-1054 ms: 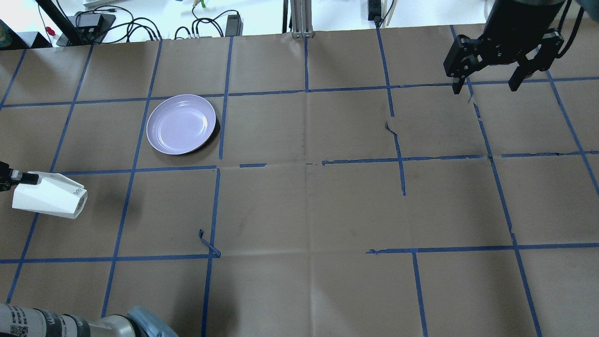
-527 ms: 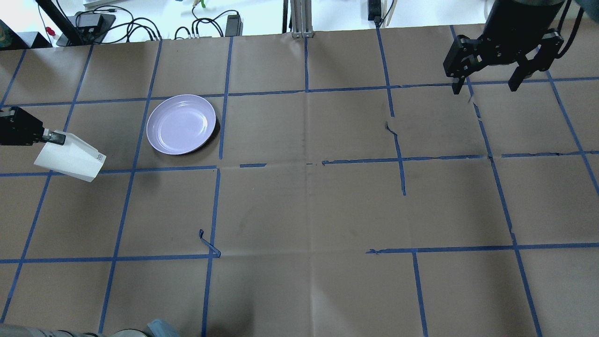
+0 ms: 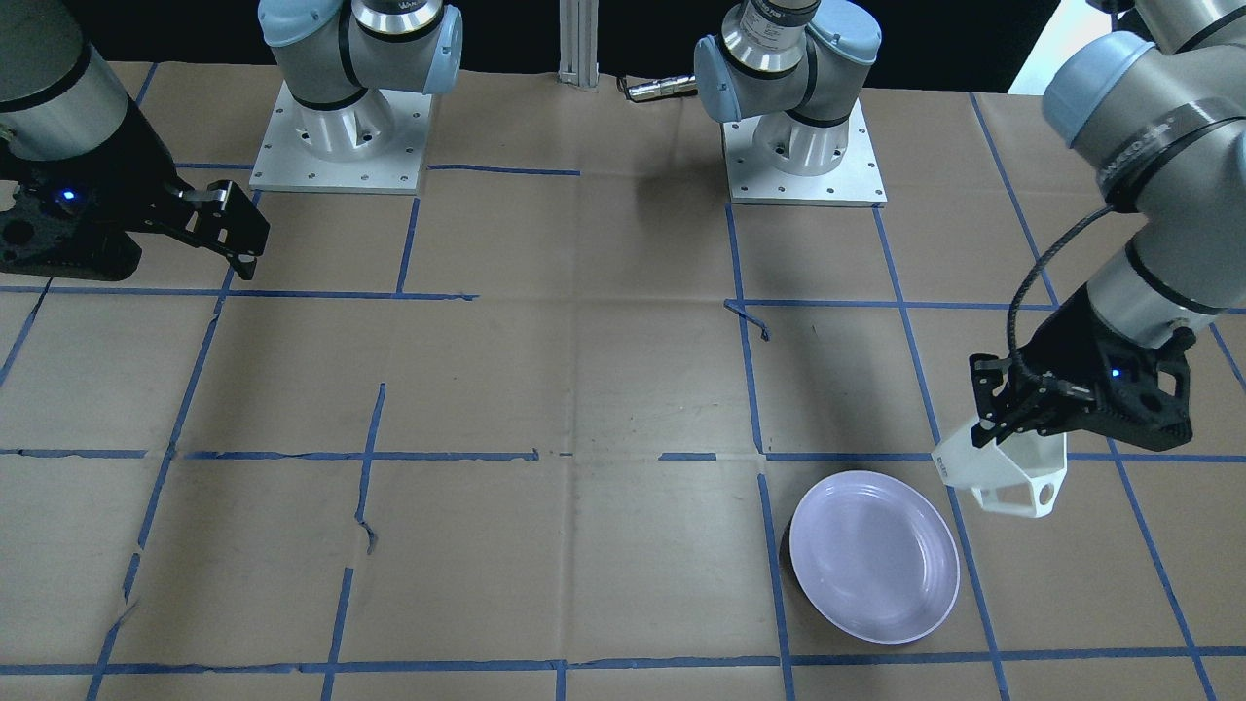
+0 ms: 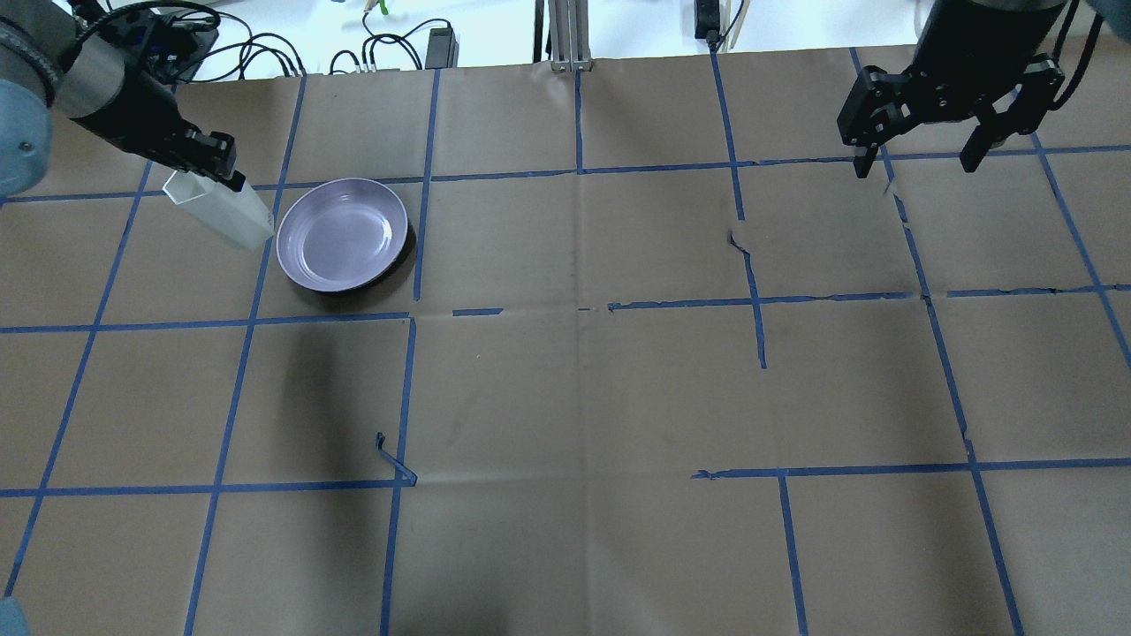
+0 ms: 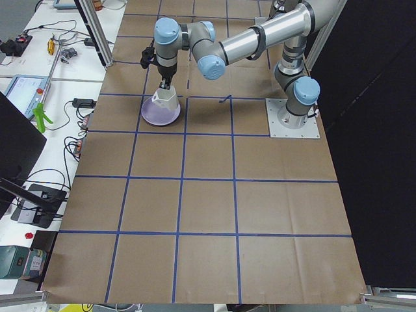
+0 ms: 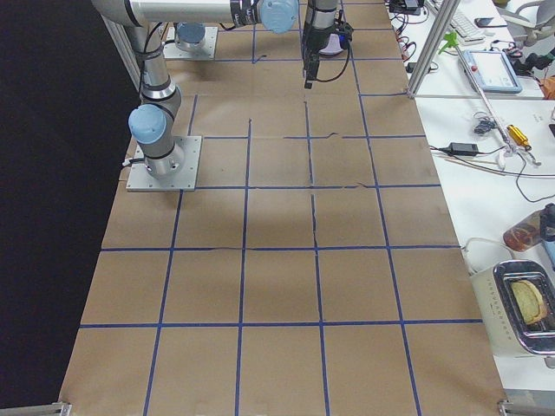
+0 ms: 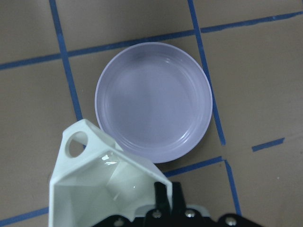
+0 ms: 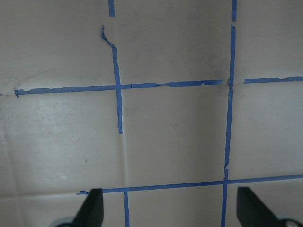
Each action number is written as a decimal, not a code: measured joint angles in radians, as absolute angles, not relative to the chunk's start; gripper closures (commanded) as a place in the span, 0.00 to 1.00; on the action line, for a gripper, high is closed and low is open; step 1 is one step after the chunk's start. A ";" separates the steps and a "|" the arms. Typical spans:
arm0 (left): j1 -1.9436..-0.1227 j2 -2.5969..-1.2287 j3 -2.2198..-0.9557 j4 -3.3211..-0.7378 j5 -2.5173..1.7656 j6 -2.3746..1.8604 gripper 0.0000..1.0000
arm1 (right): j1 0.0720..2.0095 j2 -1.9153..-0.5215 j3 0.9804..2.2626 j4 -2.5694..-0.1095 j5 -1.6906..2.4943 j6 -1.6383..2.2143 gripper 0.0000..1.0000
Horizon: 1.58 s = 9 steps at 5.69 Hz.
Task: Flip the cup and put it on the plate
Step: 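Carry the upright mug over the white plate with the left gripper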
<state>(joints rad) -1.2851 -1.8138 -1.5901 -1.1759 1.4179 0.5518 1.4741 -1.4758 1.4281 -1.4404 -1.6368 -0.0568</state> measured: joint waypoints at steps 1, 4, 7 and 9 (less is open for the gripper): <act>-1.337 -1.852 -1.590 -1.053 1.454 0.519 1.00 | 1.474 -1.476 1.428 -1.440 -1.637 -0.057 0.00; -1.435 -1.980 -1.583 -0.809 1.496 0.435 1.00 | 1.474 -1.476 1.428 -1.440 -1.637 -0.057 0.00; -1.457 -2.019 -1.594 -0.904 1.544 0.431 1.00 | 1.474 -1.476 1.428 -1.440 -1.637 -0.057 0.00; -1.459 -2.030 -1.608 -0.909 1.545 0.433 0.62 | 1.474 -1.476 1.428 -1.440 -1.637 -0.057 0.00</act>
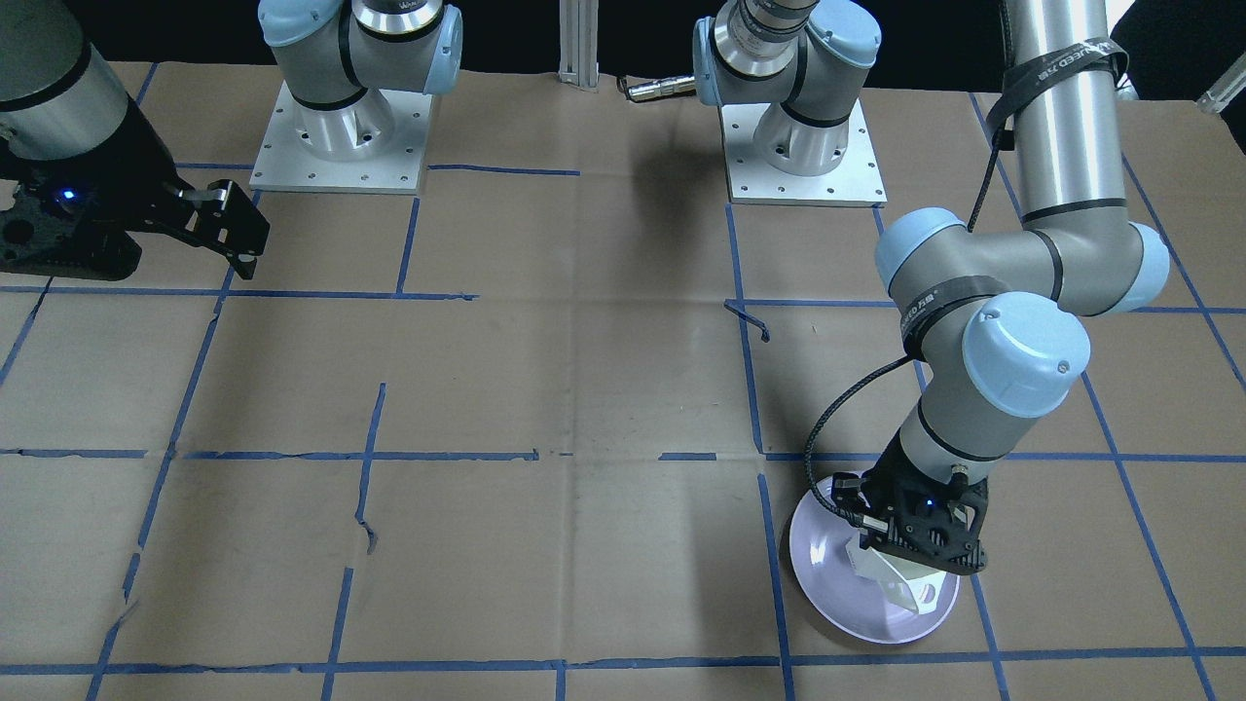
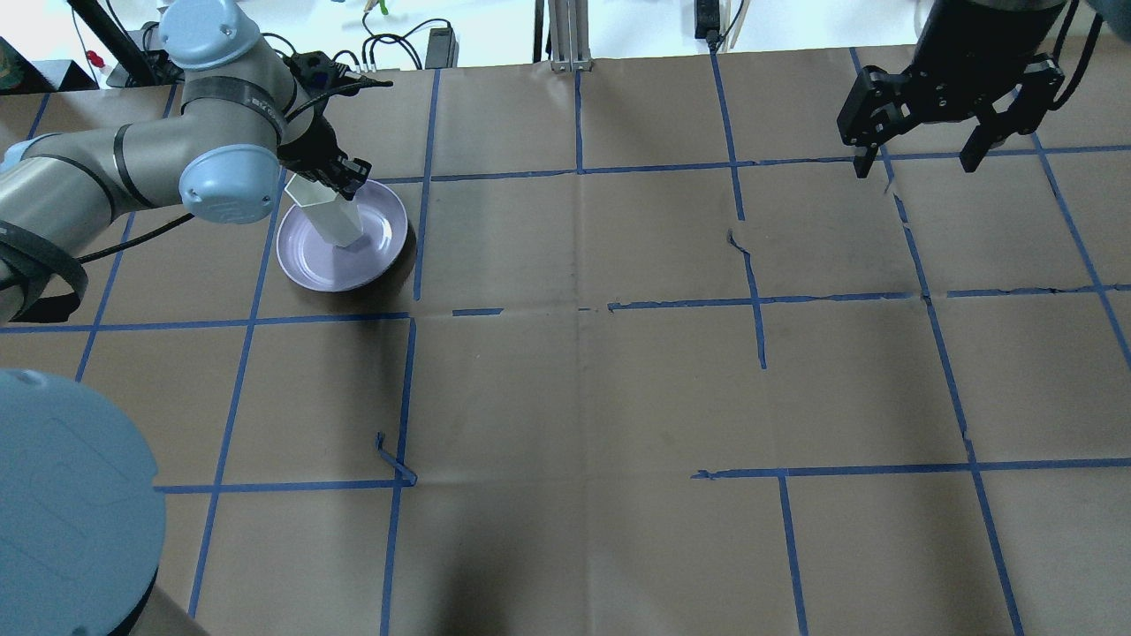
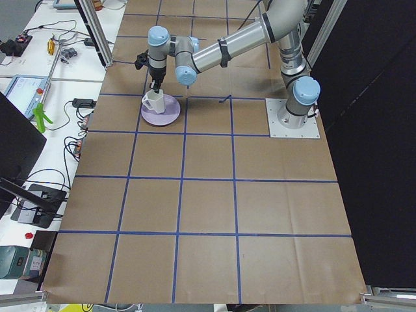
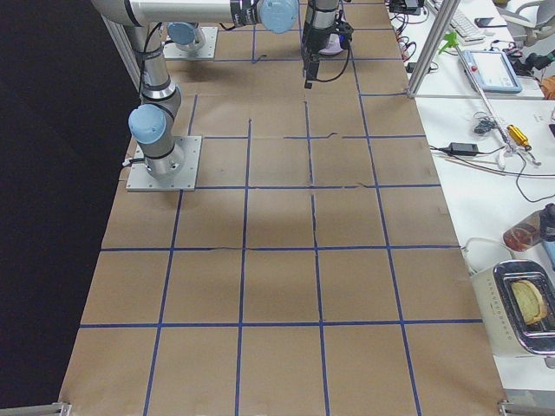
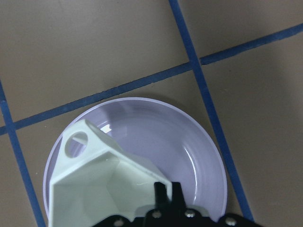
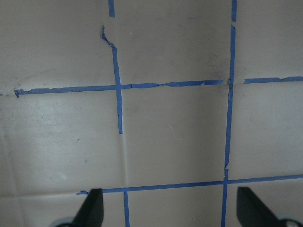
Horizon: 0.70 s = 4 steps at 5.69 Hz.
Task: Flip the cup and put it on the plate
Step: 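Carry the upright mug over the white plate with the left gripper, then lower the mug onto the plate and open the left gripper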
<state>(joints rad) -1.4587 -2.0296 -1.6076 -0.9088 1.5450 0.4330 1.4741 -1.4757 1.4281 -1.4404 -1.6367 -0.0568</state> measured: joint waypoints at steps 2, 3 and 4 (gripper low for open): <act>-1.459 -2.031 -1.609 -0.910 1.546 0.437 0.01 | 1.474 -1.476 1.428 -1.440 -1.637 -0.057 0.00; -1.459 -2.031 -1.603 -0.914 1.559 0.437 0.01 | 1.474 -1.476 1.428 -1.440 -1.637 -0.057 0.00; -1.461 -2.020 -1.594 -0.924 1.588 0.438 0.01 | 1.474 -1.476 1.428 -1.440 -1.637 -0.057 0.00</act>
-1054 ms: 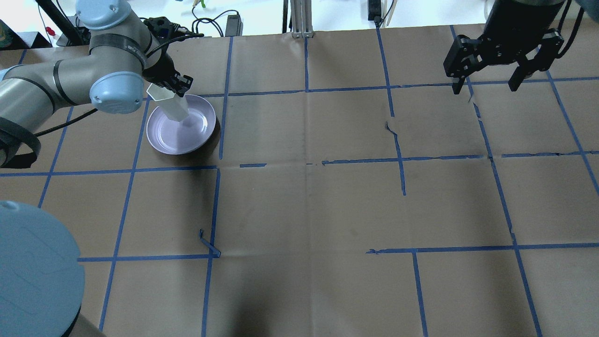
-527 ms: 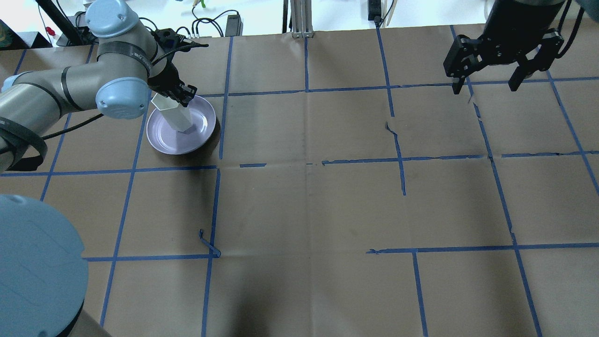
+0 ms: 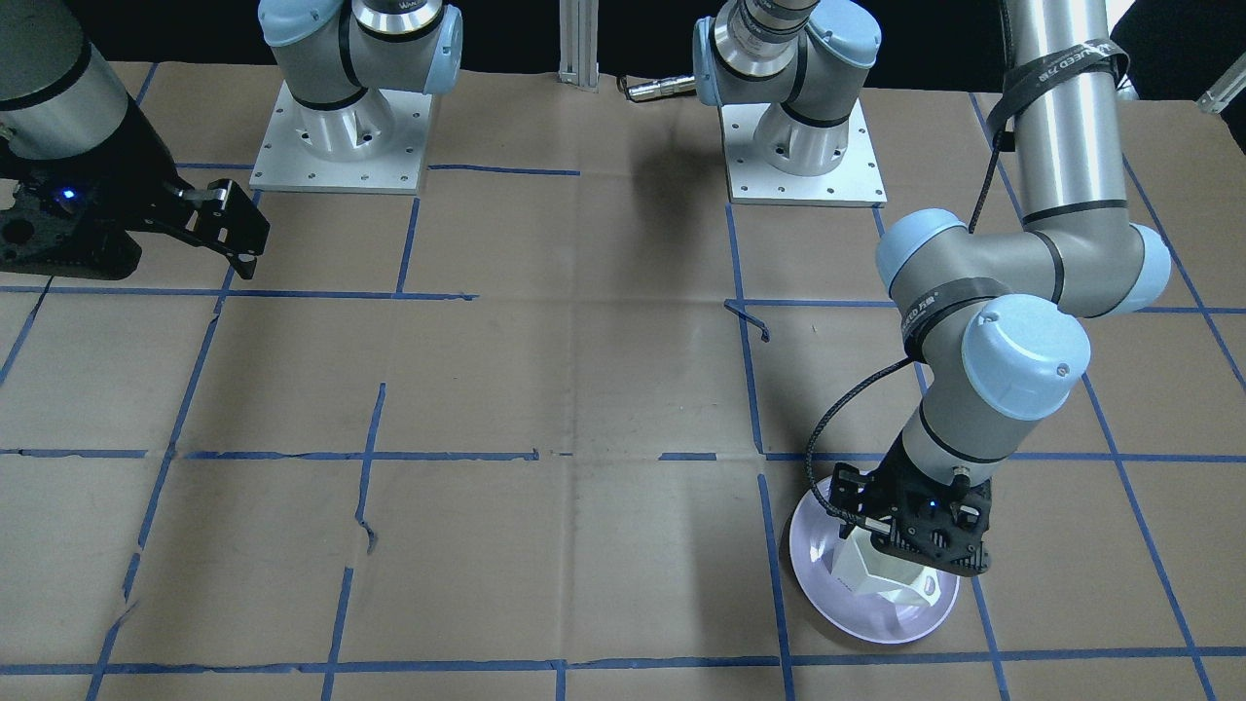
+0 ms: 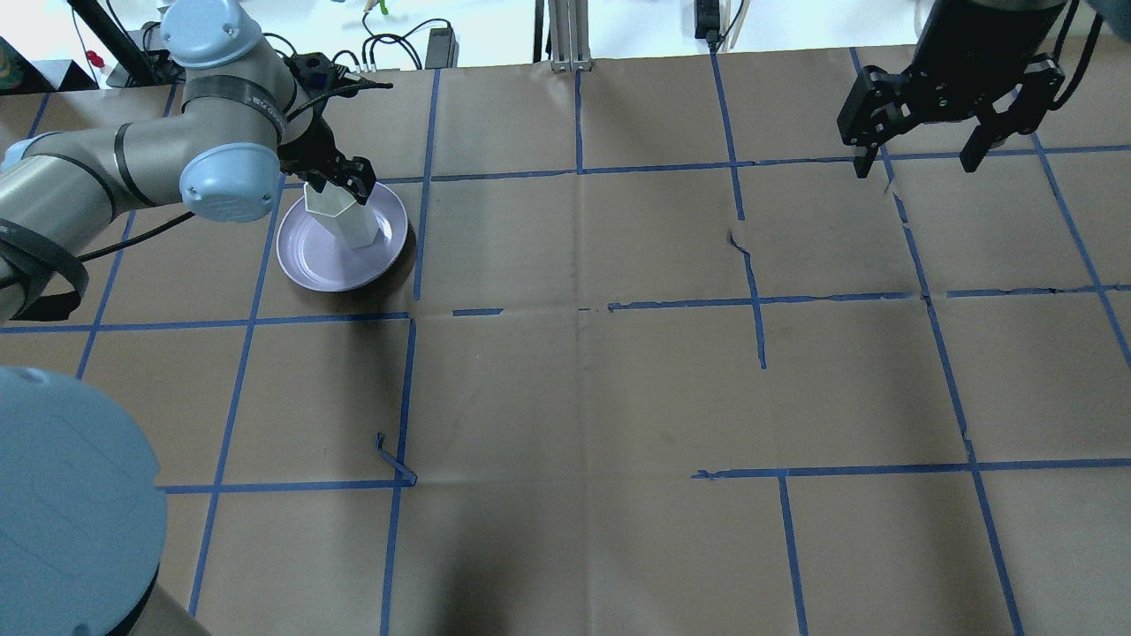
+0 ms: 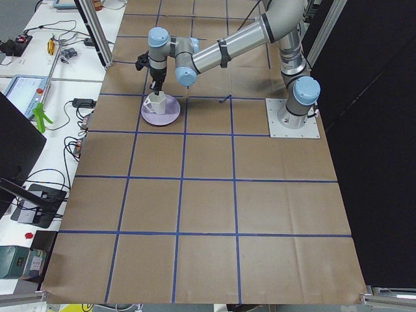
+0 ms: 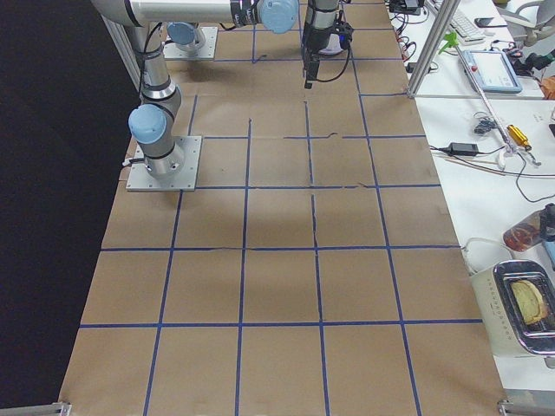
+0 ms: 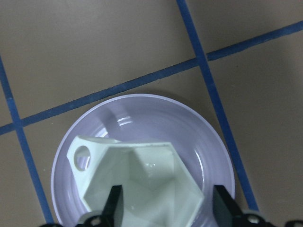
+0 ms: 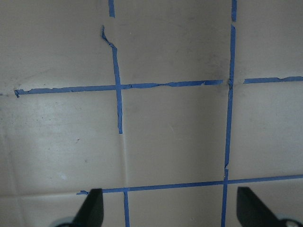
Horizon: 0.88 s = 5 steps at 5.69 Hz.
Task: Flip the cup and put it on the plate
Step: 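Lower the mug onto the plate and open the left gripper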
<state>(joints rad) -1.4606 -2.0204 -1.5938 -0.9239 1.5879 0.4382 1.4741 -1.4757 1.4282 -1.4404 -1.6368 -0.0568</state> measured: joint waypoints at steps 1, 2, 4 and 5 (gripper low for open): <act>-1.464 -1.999 -1.586 -0.941 1.613 0.440 0.01 | 1.474 -1.476 1.428 -1.440 -1.637 -0.057 0.00; -1.469 -1.958 -1.584 -0.979 1.622 0.440 0.01 | 1.474 -1.476 1.428 -1.441 -1.637 -0.057 0.00; -1.472 -1.835 -1.584 -1.141 1.682 0.436 0.01 | 1.474 -1.476 1.428 -1.441 -1.637 -0.057 0.00; -1.472 -1.762 -1.583 -1.249 1.713 0.429 0.01 | 1.474 -1.476 1.428 -1.441 -1.637 -0.057 0.00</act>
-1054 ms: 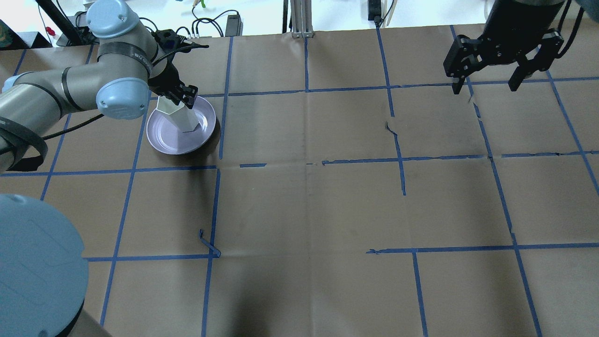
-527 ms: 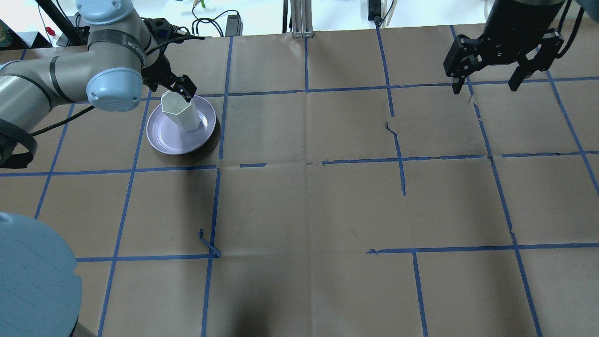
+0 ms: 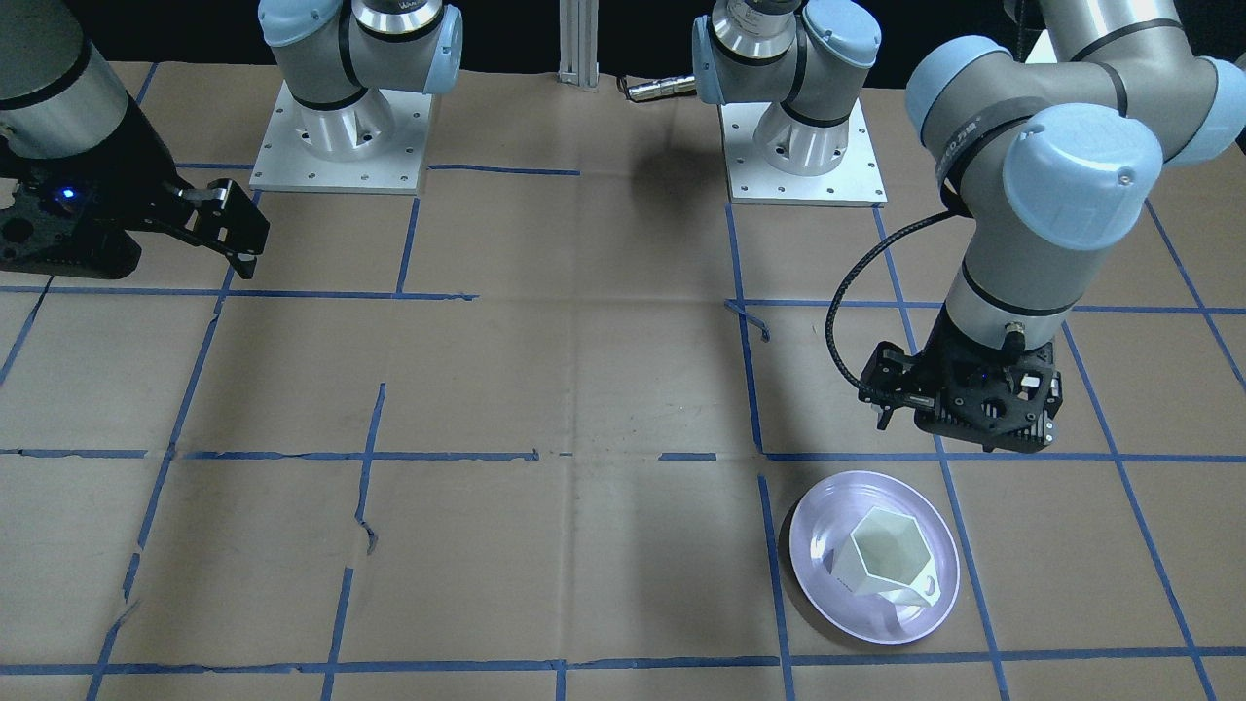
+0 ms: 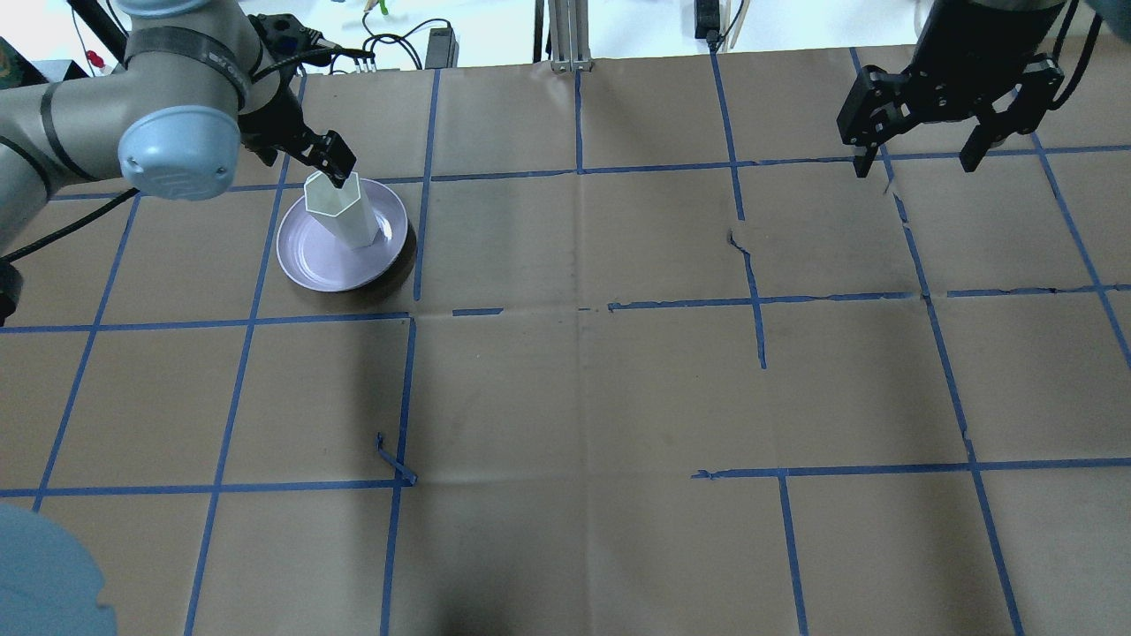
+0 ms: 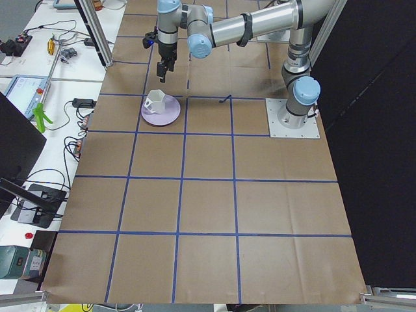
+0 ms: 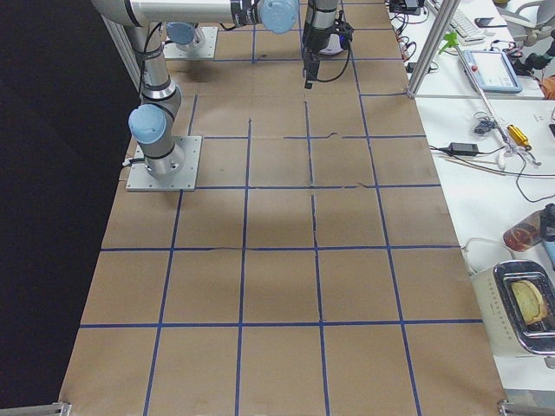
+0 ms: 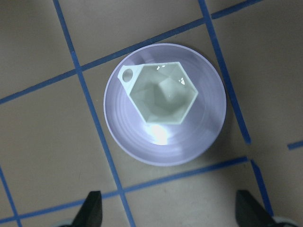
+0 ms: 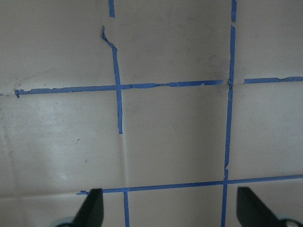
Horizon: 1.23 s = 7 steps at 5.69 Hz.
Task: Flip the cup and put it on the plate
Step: 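Lower the mug onto the plate and open the left gripper, then raise the left gripper away from the mug on the plate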
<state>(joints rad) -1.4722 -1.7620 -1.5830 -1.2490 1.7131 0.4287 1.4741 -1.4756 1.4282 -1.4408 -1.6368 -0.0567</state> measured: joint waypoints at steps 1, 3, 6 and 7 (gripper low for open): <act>-1.472 -1.689 -1.582 -1.357 1.719 0.420 0.01 | 1.474 -1.476 1.428 -1.441 -1.637 -0.057 0.00; -1.479 -1.590 -1.582 -1.473 1.652 0.344 0.01 | 1.474 -1.476 1.428 -1.441 -1.637 -0.057 0.00; -1.574 -1.570 -1.577 -1.481 1.596 0.150 0.01 | 1.474 -1.476 1.428 -1.441 -1.637 -0.057 0.00; -1.585 -1.571 -1.572 -1.483 1.592 0.107 0.01 | 1.474 -1.476 1.428 -1.441 -1.637 -0.057 0.00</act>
